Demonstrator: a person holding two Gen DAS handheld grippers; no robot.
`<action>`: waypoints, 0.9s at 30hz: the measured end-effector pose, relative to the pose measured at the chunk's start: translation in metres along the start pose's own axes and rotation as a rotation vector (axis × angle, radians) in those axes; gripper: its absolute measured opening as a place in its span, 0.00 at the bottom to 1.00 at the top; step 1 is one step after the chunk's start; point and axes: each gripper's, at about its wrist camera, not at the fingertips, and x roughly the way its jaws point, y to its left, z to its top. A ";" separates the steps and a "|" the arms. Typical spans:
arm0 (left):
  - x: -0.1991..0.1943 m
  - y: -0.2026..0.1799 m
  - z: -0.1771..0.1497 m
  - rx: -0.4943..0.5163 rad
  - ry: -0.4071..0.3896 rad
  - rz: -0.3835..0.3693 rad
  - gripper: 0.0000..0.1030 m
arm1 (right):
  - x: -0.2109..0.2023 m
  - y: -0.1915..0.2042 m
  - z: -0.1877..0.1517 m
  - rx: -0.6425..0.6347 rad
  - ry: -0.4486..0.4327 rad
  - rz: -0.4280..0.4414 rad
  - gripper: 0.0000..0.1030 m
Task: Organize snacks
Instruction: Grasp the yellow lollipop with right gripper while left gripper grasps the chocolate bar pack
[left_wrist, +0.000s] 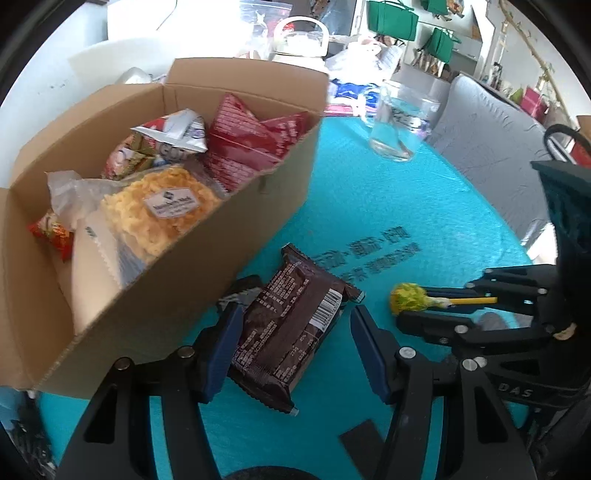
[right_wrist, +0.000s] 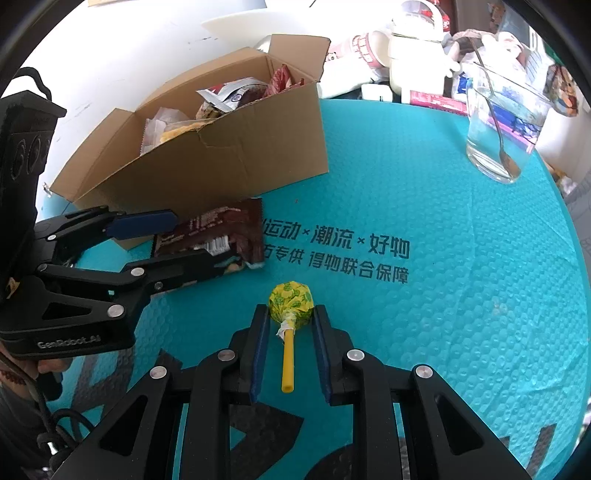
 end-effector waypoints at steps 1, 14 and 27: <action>0.000 -0.003 0.000 0.006 0.003 -0.005 0.58 | 0.000 -0.001 0.000 0.003 0.000 0.000 0.22; -0.002 -0.043 -0.008 0.042 0.029 -0.047 0.58 | -0.024 -0.022 -0.019 0.030 -0.011 -0.064 0.22; -0.021 -0.052 -0.018 0.002 0.000 -0.039 0.58 | -0.048 -0.034 -0.059 0.079 -0.011 -0.058 0.24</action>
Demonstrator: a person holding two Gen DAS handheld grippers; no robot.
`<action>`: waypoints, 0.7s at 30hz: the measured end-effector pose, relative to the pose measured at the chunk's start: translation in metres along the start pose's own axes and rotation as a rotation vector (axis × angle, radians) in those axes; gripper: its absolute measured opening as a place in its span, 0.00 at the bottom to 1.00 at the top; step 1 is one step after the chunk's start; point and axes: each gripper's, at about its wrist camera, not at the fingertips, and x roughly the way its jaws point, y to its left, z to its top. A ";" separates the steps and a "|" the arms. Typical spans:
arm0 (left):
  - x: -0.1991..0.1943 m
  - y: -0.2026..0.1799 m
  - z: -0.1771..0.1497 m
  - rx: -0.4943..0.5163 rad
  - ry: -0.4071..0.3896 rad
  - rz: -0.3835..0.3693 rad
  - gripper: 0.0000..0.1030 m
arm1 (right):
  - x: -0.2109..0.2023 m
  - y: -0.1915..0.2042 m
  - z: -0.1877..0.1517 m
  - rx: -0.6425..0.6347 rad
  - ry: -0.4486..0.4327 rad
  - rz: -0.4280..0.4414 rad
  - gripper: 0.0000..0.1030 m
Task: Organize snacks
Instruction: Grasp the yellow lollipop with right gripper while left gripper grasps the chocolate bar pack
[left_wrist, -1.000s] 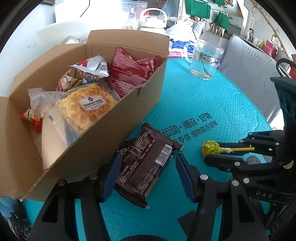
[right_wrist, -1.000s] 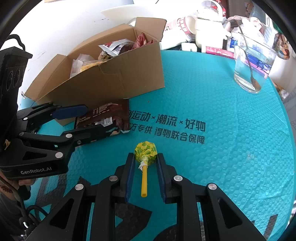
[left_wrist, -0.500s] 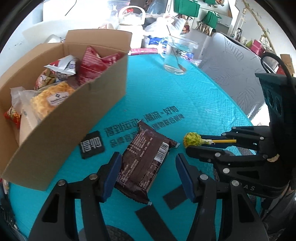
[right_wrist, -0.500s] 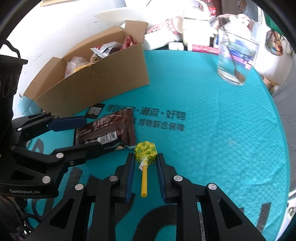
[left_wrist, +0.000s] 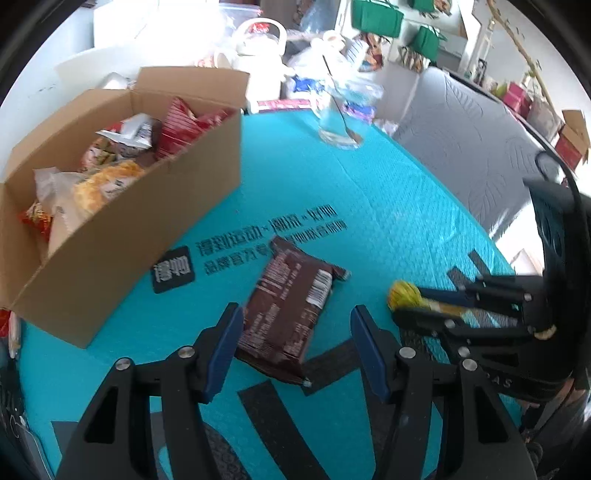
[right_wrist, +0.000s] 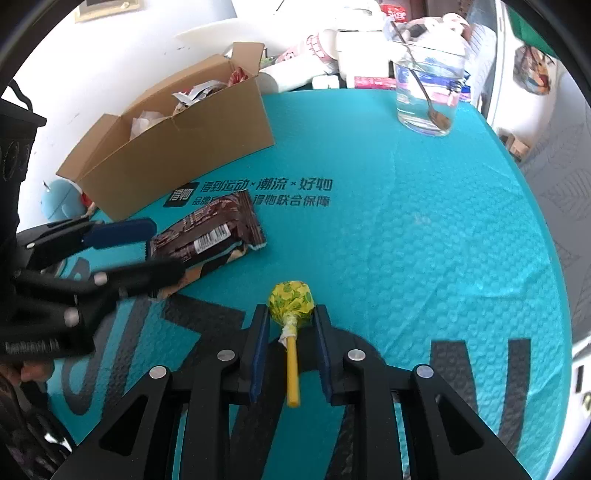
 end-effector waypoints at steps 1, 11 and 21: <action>0.000 0.002 0.002 0.000 -0.004 0.005 0.58 | -0.001 0.000 -0.001 0.004 0.000 0.000 0.24; 0.026 0.003 0.014 0.042 0.039 -0.001 0.58 | -0.002 0.008 0.000 0.002 -0.003 -0.006 0.32; 0.044 -0.003 0.009 0.045 0.097 0.012 0.58 | 0.003 0.002 0.005 0.003 -0.004 -0.011 0.32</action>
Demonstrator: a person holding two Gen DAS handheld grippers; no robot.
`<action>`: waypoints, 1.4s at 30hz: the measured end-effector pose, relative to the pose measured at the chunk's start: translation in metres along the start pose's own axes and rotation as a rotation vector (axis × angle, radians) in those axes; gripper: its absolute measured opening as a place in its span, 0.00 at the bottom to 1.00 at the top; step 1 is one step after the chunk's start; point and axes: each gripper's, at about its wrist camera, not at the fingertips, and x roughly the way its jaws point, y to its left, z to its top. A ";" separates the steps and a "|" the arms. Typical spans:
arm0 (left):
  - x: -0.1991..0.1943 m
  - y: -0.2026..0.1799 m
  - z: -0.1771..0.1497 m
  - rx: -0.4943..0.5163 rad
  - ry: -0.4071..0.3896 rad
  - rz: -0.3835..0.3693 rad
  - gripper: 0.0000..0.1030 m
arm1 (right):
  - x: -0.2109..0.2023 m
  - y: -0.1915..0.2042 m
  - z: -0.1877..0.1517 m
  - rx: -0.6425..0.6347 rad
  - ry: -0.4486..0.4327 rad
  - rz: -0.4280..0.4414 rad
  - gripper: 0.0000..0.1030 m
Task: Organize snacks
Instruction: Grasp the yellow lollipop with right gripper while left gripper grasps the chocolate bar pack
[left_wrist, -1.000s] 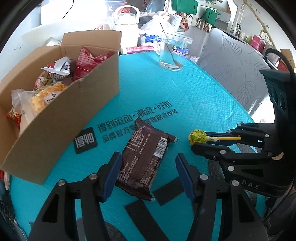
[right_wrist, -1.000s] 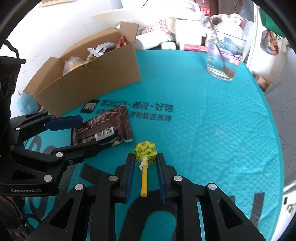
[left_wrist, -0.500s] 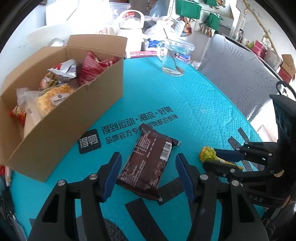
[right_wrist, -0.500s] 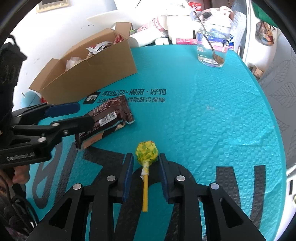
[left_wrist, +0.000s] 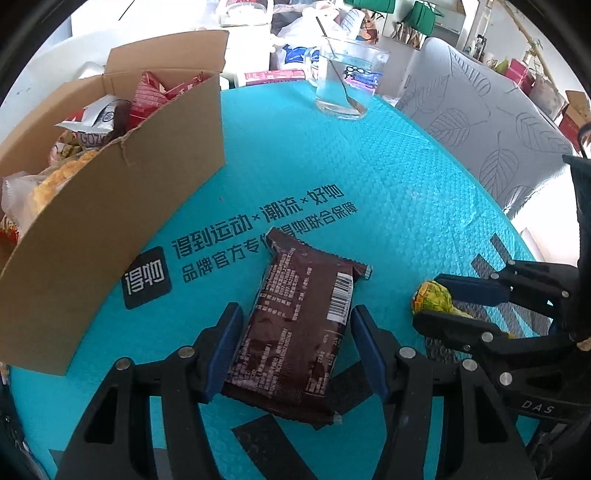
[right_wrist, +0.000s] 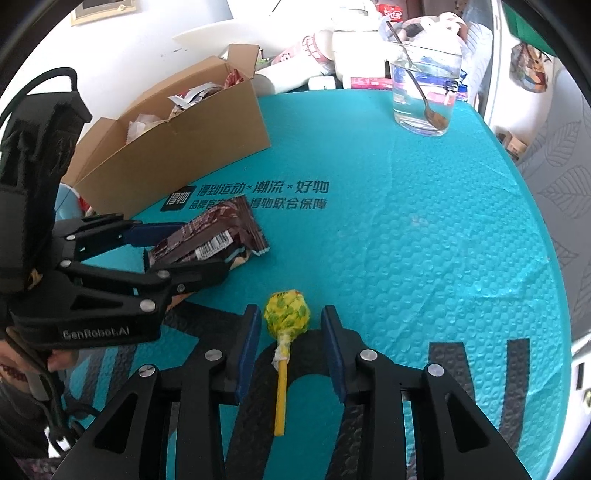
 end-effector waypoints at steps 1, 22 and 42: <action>-0.001 0.000 -0.002 -0.008 0.001 0.013 0.58 | 0.000 0.000 0.000 -0.003 -0.003 -0.005 0.32; -0.029 -0.015 -0.046 -0.001 0.037 0.039 0.47 | -0.011 0.009 -0.021 -0.025 -0.013 0.000 0.19; -0.018 -0.009 -0.028 -0.055 -0.010 0.071 0.46 | 0.002 0.000 0.003 -0.036 -0.038 -0.056 0.23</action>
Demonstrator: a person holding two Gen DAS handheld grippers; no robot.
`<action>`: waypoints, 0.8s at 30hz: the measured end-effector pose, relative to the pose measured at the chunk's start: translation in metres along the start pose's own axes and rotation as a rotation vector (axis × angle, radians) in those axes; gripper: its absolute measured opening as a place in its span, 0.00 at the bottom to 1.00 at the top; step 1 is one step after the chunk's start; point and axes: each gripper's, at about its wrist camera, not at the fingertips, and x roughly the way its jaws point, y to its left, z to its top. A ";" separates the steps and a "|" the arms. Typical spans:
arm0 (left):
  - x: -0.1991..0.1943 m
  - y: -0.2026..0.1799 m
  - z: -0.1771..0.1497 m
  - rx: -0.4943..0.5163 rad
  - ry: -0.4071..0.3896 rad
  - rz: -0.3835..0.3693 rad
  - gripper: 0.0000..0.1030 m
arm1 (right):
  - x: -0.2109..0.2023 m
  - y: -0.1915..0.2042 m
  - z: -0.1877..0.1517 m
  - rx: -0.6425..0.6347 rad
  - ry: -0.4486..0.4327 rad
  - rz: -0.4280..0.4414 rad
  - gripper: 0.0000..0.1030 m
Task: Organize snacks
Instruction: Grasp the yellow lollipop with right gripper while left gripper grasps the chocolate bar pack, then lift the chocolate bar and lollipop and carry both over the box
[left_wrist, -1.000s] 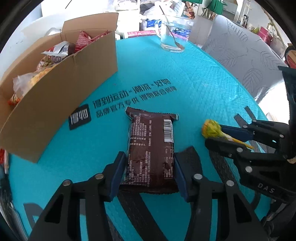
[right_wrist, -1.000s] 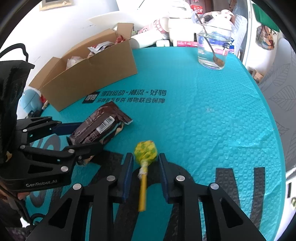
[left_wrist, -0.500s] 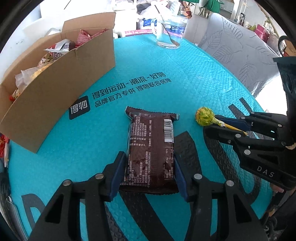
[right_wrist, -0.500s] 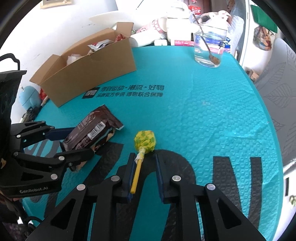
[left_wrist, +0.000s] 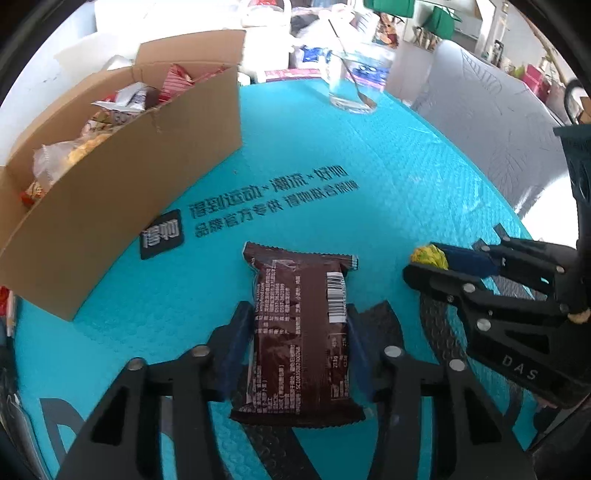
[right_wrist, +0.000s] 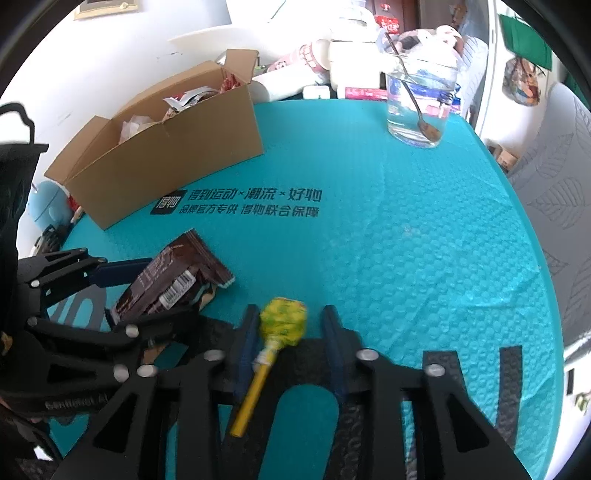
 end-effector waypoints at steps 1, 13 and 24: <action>-0.001 0.002 0.000 -0.012 -0.004 -0.007 0.45 | 0.000 0.000 0.000 -0.005 -0.002 -0.001 0.23; -0.019 0.000 -0.003 -0.031 -0.033 -0.030 0.45 | -0.012 0.004 -0.005 -0.001 -0.013 0.037 0.23; -0.051 0.011 -0.023 -0.111 -0.072 -0.034 0.45 | -0.033 0.034 -0.015 -0.053 -0.029 0.118 0.23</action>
